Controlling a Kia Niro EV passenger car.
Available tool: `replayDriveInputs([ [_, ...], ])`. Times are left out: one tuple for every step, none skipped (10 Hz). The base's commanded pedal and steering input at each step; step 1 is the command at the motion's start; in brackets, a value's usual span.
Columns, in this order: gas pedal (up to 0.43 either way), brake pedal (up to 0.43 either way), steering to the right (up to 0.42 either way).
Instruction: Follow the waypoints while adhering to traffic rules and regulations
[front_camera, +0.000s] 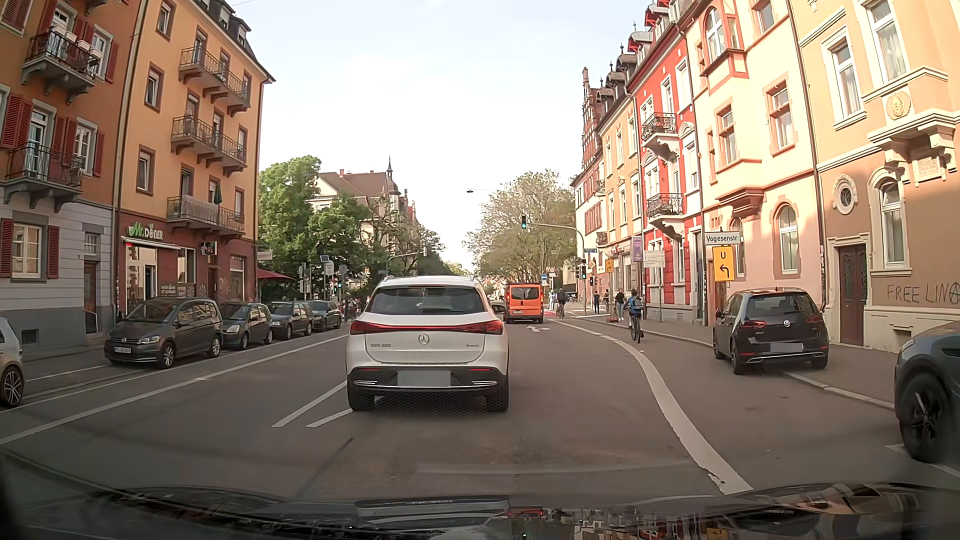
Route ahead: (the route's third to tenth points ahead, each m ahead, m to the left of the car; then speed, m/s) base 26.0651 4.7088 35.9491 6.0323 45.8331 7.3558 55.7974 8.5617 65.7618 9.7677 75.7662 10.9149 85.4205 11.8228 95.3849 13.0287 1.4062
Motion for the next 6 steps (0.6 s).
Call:
replayDriveInputs([
  [0.000, 0.152, 0.007],
  [0.000, 0.152, 0.007],
  [0.000, 0.152, 0.007],
  [0.000, 0.146, 0.007],
  [0.000, 0.128, 0.007],
  [0.000, 0.073, 0.007],
])
